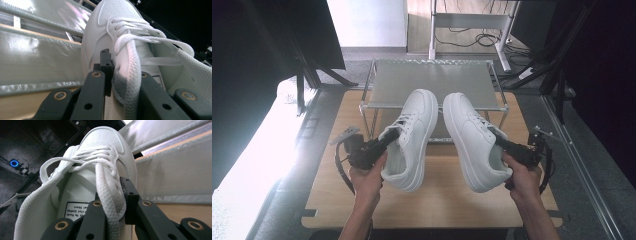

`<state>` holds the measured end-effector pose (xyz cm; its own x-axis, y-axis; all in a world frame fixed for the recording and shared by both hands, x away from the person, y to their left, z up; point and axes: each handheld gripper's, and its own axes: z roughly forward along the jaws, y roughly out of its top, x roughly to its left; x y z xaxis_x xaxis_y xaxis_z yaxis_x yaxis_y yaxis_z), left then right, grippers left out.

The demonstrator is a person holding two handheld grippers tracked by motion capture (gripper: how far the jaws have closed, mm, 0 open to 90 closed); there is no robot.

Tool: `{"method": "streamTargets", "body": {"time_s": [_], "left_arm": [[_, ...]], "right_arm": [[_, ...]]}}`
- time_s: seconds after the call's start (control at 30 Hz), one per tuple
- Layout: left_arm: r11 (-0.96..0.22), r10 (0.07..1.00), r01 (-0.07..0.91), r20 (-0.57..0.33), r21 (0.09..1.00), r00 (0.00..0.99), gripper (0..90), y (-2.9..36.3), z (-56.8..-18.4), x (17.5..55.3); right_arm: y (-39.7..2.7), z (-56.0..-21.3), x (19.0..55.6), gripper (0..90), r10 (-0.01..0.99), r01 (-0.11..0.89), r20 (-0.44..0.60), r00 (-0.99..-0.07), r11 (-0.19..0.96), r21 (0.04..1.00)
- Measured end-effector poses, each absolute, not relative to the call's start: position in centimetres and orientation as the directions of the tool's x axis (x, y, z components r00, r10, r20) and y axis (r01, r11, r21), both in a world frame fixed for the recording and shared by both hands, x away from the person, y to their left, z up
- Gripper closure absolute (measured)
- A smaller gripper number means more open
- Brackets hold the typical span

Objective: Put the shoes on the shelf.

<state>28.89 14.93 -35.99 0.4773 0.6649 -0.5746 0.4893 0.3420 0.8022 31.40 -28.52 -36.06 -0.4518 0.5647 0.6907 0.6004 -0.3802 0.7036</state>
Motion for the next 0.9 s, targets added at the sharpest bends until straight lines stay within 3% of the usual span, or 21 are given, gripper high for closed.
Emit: {"method": "streamTargets", "body": {"time_s": [0.9], "left_arm": [[0.453,0.667,0.467,-0.636,0.76,0.388,84.6,14.5,-34.2,35.0]], "right_arm": [[-25.1,-33.3,37.9,83.5,0.61,0.561,0.686,-0.396,-0.432,0.707]]}}
